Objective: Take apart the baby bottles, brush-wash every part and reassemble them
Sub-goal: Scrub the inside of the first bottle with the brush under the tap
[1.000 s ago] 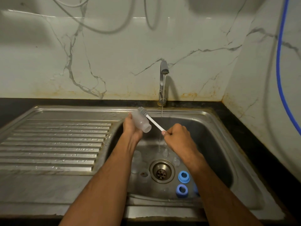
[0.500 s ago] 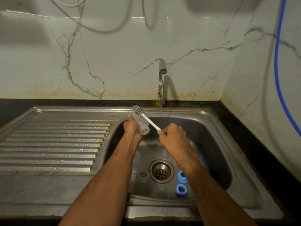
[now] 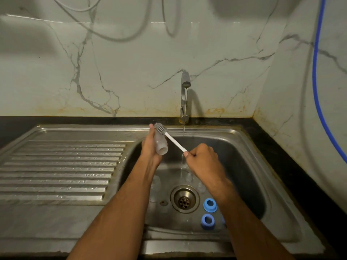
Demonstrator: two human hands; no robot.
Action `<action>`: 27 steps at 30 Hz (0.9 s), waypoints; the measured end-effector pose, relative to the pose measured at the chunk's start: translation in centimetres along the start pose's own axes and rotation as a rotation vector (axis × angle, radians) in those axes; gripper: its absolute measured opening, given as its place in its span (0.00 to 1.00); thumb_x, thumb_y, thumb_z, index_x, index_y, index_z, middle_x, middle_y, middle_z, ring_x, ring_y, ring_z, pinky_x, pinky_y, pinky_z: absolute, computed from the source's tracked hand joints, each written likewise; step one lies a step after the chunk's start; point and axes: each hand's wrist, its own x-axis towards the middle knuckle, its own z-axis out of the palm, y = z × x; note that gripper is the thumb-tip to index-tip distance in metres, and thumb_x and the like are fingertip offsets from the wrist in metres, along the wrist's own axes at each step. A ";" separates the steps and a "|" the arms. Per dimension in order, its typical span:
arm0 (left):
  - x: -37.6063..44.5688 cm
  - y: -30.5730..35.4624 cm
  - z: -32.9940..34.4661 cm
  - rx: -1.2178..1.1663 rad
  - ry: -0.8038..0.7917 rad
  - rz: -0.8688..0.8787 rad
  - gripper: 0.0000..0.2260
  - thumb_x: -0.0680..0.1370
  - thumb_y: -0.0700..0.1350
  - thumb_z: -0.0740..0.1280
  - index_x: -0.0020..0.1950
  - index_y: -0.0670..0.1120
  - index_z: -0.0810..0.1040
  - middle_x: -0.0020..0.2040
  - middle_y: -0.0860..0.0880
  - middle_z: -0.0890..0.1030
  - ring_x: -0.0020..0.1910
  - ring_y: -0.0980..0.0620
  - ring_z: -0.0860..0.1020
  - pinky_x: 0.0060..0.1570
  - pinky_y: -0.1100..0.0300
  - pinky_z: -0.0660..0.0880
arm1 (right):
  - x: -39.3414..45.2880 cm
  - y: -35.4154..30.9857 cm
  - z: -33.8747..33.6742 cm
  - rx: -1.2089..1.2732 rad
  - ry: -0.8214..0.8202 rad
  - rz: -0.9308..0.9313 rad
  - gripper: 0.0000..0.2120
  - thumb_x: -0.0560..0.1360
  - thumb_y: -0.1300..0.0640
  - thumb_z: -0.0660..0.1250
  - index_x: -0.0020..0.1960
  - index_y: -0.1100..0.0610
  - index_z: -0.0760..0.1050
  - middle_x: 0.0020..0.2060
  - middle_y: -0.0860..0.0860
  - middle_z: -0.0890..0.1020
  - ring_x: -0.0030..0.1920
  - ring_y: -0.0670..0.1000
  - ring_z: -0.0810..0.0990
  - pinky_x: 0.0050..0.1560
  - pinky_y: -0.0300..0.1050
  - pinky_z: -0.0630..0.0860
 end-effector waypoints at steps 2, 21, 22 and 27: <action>0.5 0.8 -0.3 0.015 0.058 -0.004 0.34 0.71 0.65 0.72 0.64 0.40 0.77 0.44 0.46 0.81 0.37 0.52 0.80 0.35 0.58 0.80 | 0.2 0.6 -1.0 -0.046 0.026 0.017 0.15 0.80 0.45 0.66 0.42 0.54 0.80 0.34 0.49 0.80 0.35 0.49 0.81 0.33 0.46 0.76; -2.7 0.5 1.1 0.511 0.103 0.064 0.14 0.76 0.40 0.73 0.60 0.51 0.79 0.58 0.44 0.80 0.56 0.42 0.78 0.51 0.43 0.81 | 0.2 3.1 -3.9 -0.081 0.149 0.118 0.18 0.80 0.49 0.67 0.33 0.55 0.73 0.26 0.48 0.72 0.27 0.48 0.71 0.30 0.42 0.67; -2.7 0.2 1.3 0.590 0.071 0.122 0.16 0.76 0.37 0.72 0.62 0.51 0.78 0.59 0.45 0.80 0.56 0.44 0.79 0.50 0.47 0.81 | 0.1 2.7 -3.6 -0.073 0.136 0.083 0.19 0.80 0.48 0.67 0.33 0.54 0.73 0.25 0.48 0.72 0.26 0.47 0.71 0.30 0.42 0.67; -2.7 -0.9 2.0 0.875 0.061 0.301 0.24 0.73 0.34 0.74 0.68 0.46 0.75 0.62 0.48 0.80 0.61 0.48 0.79 0.60 0.50 0.79 | 0.0 1.5 -3.1 -0.054 0.000 0.022 0.18 0.81 0.49 0.67 0.34 0.54 0.76 0.27 0.49 0.76 0.29 0.47 0.75 0.32 0.42 0.71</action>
